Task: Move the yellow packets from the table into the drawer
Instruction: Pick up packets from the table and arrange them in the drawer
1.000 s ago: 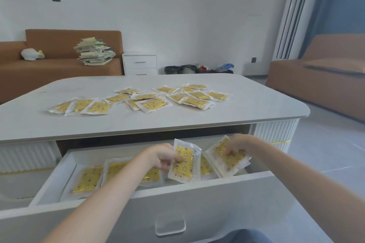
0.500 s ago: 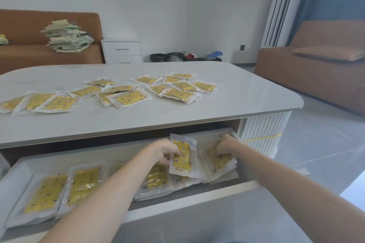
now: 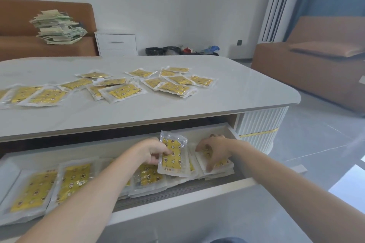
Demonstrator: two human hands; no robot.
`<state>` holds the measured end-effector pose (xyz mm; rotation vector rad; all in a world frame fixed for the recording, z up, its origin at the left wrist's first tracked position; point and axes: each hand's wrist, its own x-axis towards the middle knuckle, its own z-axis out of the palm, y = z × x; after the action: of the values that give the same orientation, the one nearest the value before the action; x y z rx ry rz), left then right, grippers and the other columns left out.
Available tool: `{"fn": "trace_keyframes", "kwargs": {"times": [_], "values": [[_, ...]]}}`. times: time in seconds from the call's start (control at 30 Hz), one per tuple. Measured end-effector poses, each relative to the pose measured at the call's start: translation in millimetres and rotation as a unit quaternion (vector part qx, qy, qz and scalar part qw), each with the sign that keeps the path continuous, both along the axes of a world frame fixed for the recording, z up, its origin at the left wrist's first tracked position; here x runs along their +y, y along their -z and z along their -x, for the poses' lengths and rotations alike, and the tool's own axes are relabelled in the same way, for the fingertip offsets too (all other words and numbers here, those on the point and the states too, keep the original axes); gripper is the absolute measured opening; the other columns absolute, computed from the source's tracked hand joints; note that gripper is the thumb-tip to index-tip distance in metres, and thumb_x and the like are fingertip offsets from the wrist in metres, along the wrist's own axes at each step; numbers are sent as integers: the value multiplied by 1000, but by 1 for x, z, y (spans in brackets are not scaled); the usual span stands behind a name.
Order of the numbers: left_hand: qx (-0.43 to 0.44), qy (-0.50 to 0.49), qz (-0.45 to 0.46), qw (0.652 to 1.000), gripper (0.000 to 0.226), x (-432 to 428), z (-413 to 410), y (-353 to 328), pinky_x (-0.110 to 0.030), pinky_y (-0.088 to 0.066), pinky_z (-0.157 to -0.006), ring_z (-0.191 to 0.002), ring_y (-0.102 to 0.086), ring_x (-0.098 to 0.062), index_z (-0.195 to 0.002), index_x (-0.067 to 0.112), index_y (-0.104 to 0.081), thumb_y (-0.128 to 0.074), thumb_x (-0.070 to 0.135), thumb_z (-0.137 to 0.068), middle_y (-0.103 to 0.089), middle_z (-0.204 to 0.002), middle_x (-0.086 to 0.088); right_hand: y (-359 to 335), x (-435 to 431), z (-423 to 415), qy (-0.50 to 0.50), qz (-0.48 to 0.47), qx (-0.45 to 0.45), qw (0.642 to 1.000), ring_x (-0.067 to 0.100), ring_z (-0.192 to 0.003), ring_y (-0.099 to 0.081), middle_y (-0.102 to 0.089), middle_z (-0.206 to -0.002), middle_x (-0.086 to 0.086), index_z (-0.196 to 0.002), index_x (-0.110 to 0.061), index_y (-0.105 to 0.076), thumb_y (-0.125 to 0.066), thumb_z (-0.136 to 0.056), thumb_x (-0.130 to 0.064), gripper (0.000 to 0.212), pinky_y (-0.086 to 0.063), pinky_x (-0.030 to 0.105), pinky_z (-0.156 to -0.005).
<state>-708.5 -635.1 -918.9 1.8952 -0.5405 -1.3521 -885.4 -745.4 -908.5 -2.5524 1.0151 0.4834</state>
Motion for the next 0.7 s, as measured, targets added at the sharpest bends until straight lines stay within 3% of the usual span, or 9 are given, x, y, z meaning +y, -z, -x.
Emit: {"fn": "trace_keyframes", "kwargs": {"times": [0.13, 0.33, 0.47, 0.53, 0.6, 0.7], "values": [[20, -6, 1, 1000, 23, 1, -3, 1, -45, -50, -95, -109, -63, -32, -114, -5, -55, -54, -4, -91, -63, -117, -22, 3, 2, 0, -20, 32, 45, 998, 26, -129, -29, -35, -130, 2, -133, -39, -44, -83, -66, -25, 78, -41, 41, -102], [49, -20, -9, 999, 23, 7, -9, 0, -46, -48, -97, -110, -61, -33, -114, -5, -53, -53, -5, -91, -63, -110, -22, 3, 1, -1, -9, 75, 48, 996, 26, -119, -45, -43, -128, 2, -130, -31, -49, -82, -67, -11, 74, -49, 39, -94], [63, -30, -4, 998, 29, 13, -10, -4, -46, -50, -94, -111, -61, -33, -119, -4, -52, -55, -4, -90, -61, -120, -23, 2, 4, -3, 9, 82, 13, 997, 25, -116, -51, -46, -131, 1, -129, -28, -51, -73, -73, -4, 65, -50, 35, -92], [66, -23, -1, 998, 28, 17, -9, -9, -43, -51, -90, -101, -64, -30, -118, -3, -53, -56, -3, -90, -64, -112, -20, -4, 10, -7, 44, 41, -86, 995, 20, -112, -54, -52, -129, 1, -126, -25, -56, -66, -80, -5, 51, -50, 30, -89], [75, -14, 3, 997, 22, 22, -9, -14, -41, -52, -86, -87, -65, -27, -111, -3, -57, -58, 0, -89, -66, -99, -17, -14, 20, -13, 82, -40, -190, 978, 15, -96, -58, -61, -120, 1, -121, -17, -61, -60, -88, -15, 33, -49, 24, -78], [84, -14, 9, 996, 12, 33, -16, -19, -38, -55, -83, -87, -66, -25, -98, -1, -62, -63, 3, -87, -68, -93, -15, -24, 39, -24, 156, -180, -239, 941, 13, -80, -64, -67, -109, 2, -118, -10, -61, -53, -96, -30, 31, -54, 22, -71]]}}
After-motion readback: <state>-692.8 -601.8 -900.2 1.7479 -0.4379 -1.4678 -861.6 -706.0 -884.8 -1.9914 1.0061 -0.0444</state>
